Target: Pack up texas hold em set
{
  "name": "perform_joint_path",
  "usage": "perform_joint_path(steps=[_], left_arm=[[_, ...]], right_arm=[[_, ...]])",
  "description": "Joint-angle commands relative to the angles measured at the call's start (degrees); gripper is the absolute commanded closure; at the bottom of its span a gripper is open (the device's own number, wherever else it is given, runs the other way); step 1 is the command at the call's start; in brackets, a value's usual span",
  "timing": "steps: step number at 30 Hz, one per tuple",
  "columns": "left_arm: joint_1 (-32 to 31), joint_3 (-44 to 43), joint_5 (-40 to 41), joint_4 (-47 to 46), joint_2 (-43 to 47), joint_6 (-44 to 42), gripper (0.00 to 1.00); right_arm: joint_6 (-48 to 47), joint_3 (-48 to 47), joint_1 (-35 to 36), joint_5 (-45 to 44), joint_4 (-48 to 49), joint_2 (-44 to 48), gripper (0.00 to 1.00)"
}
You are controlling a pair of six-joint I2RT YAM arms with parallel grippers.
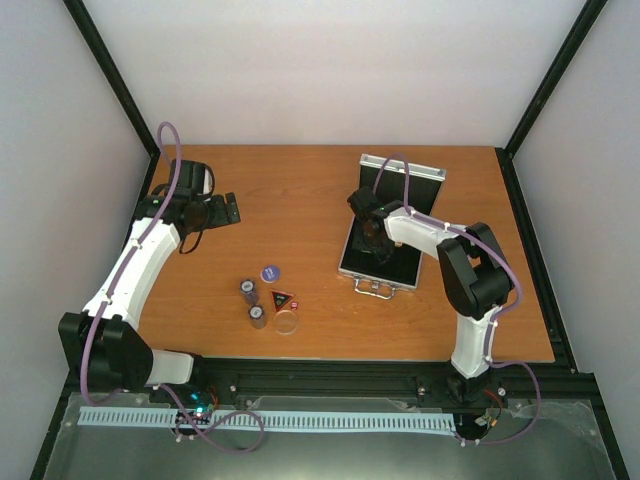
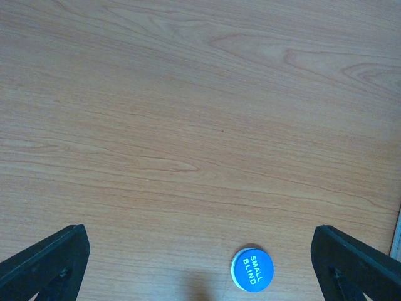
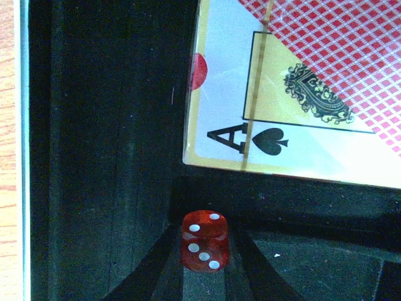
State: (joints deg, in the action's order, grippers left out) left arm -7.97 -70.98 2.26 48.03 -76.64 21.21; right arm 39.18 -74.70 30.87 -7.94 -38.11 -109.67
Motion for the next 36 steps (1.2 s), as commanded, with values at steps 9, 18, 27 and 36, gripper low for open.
perform_joint_path(steps=[9, 18, 27, 36], left_arm=[[0.3, 0.0, -1.1, -0.1, 0.5, 0.1, 0.0], [0.3, -0.3, -0.9, 0.7, 1.6, -0.1, 0.0], [0.3, -0.1, -1.4, 0.6, 2.7, 0.1, 0.0], [0.3, 0.3, -1.5, 0.4, 4.0, 0.1, 0.0]], right_arm=[[1.0, 0.5, -0.5, 0.8, -0.9, -1.0, 0.95], [1.6, 0.4, -0.5, 4.2, -0.9, -2.8, 0.68], [1.5, -0.1, -0.5, 2.8, -2.0, -0.6, 0.57], [-0.8, -2.9, 0.3, 1.4, -5.4, 4.3, 0.6]])
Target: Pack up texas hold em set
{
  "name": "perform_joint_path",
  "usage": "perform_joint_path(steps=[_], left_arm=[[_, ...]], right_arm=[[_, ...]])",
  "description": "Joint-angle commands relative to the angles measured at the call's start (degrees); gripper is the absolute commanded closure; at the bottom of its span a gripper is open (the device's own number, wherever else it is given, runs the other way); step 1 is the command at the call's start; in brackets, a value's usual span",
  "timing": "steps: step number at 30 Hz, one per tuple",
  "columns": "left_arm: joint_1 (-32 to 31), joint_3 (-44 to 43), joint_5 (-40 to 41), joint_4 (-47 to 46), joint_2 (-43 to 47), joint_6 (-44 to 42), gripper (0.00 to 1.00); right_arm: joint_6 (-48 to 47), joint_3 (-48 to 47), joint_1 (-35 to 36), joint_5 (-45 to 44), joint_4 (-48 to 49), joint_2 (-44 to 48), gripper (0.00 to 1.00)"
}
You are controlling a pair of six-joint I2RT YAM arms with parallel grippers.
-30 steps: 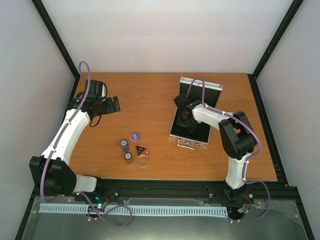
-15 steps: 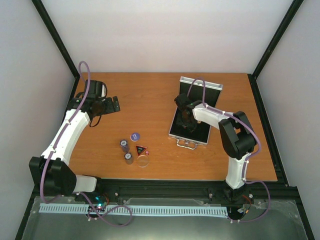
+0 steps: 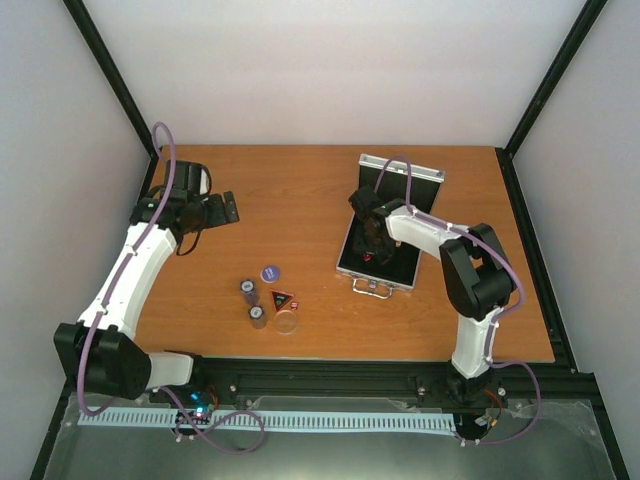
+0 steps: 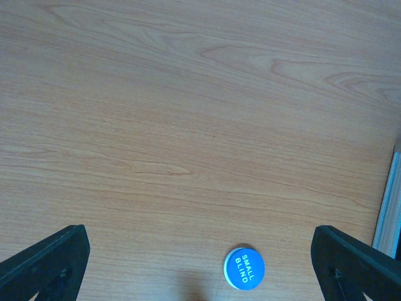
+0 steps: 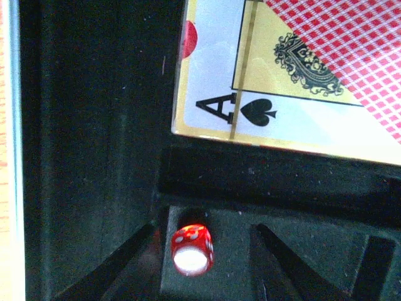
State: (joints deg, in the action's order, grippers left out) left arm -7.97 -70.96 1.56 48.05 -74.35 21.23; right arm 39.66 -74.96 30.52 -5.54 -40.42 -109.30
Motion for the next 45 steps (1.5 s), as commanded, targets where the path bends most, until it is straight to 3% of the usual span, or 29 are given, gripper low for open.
perform_joint_path(steps=[1, 12, 23, 31, 37, 42, 45], left_arm=[[0.3, 0.3, -0.9, 0.3, 1.7, 0.1, 0.0], [0.3, -0.1, -1.0, 0.8, 0.8, -0.1, 0.0], [0.3, -1.4, 1.8, 0.8, -0.8, 0.0, 0.0], [0.3, -2.9, 3.9, -0.8, -5.8, 2.1, 0.0], [0.3, -7.0, 4.6, 0.1, -9.6, 2.5, 0.0], [0.3, -10.8, 3.9, 1.0, -13.3, 3.1, 0.0], [0.3, -12.1, 2.9, 1.0, -15.2, 3.6, 0.0]], right_arm=[[-2.0, -3.3, 1.1, -1.3, -3.7, 4.4, 0.6], [-7.2, -7.0, 8.8, -3.0, -9.6, 5.6, 0.6], [-14.4, -5.7, 9.7, -2.1, -8.7, 4.7, 0.6], [-16.8, -8.1, 7.8, -4.5, -9.2, 2.5, 0.56], [-16.8, -7.7, 1.3, 2.1, -9.1, 2.7, 0.54], [-18.0, -10.1, -0.6, 1.7, -11.1, 0.7, 0.44], [-18.6, -11.3, -0.7, 2.1, -11.5, -0.4, 0.43]])
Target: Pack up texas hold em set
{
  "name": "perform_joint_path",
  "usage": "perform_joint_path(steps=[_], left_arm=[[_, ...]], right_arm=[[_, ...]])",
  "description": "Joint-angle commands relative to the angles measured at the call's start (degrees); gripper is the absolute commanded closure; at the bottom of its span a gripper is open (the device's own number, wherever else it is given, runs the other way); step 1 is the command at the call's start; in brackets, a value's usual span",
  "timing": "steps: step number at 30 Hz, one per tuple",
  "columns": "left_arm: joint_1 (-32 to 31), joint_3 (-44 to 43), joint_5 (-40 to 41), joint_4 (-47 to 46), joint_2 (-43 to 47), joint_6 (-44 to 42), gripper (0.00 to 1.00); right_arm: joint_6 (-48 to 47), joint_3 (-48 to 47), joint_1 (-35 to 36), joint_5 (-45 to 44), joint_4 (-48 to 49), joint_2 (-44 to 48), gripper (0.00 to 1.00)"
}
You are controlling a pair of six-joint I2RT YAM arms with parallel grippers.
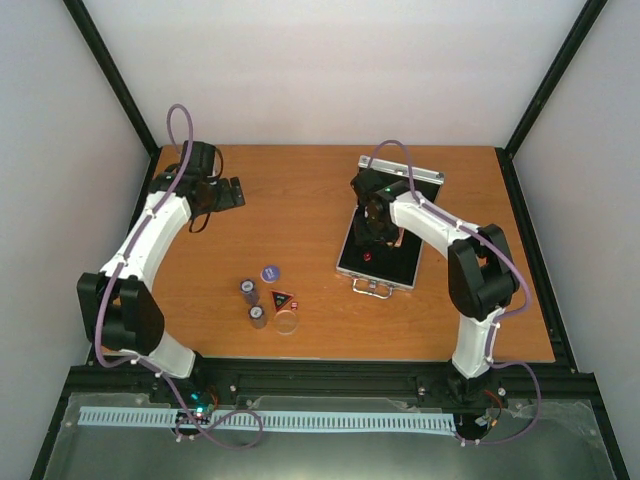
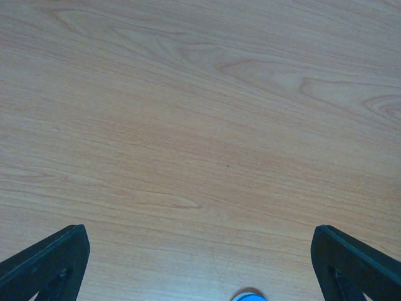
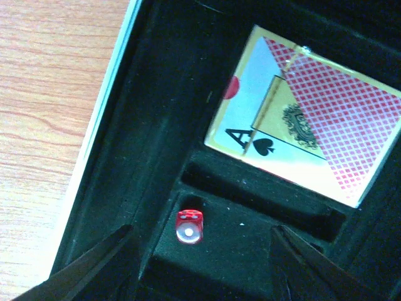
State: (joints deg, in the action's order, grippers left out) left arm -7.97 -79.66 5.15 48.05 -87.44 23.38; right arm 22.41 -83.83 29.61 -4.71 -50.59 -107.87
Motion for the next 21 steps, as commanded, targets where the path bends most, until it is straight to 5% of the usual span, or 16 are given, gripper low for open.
perform_joint_path(steps=[1, 6, 21], left_arm=[[0.3, -3.8, -0.9, 0.9, -2.7, 1.5, 0.0], [0.3, -5.2, -0.3, 1.2, -4.6, 0.4, 0.0], [0.3, -5.1, -0.9, 0.0, -5.6, -0.1, 0.0]], right_arm=[[-1.3, -2.6, 0.1, 1.4, -1.3, -2.2, 0.44], [-0.2, -2.5, -0.2, 3.0, -0.9, -3.6, 0.69], [-0.4, 3.3, -0.2, 7.8, 1.7, -5.7, 0.73]])
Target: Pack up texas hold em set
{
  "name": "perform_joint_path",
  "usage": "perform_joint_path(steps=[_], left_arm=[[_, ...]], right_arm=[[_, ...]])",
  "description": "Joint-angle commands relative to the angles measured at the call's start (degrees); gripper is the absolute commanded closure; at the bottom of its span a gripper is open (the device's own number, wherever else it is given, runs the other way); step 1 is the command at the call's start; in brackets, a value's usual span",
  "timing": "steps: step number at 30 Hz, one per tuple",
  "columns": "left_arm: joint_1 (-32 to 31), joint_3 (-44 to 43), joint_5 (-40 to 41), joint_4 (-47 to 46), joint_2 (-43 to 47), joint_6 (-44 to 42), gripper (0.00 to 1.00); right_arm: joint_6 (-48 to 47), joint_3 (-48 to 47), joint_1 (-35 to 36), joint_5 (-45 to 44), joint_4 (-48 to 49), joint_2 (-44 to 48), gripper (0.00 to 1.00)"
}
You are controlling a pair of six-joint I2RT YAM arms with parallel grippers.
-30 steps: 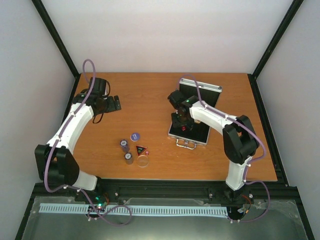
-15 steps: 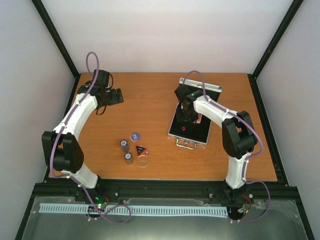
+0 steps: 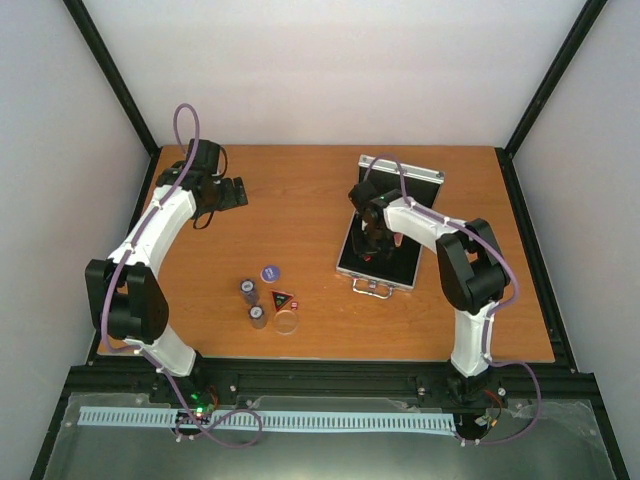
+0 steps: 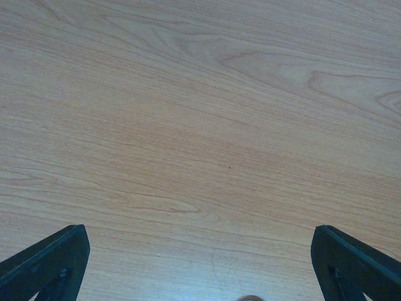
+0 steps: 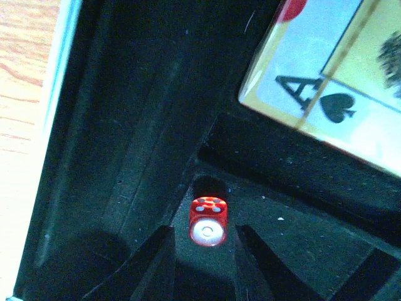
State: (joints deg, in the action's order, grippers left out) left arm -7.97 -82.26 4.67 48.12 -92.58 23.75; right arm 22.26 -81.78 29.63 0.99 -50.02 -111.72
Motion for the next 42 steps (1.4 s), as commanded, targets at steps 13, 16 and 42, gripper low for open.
perform_joint_path(steps=[13, 16, 42], left_arm=[[0.3, -1.8, -1.5, -0.8, 0.9, 0.3, 0.0], [0.3, -0.9, -1.2, -0.9, 1.9, 0.5, 0.0], [0.3, 8.1, -1.1, -2.2, 13.8, 1.7, 0.0]], right_arm=[[-3.7, -0.4, -0.2, -0.9, 1.7, -5.2, 0.7], [-3.9, 0.6, -0.2, -0.7, 2.1, -5.5, 0.71], [-2.7, 2.3, -0.2, -4.9, 2.2, 4.8, 0.88]])
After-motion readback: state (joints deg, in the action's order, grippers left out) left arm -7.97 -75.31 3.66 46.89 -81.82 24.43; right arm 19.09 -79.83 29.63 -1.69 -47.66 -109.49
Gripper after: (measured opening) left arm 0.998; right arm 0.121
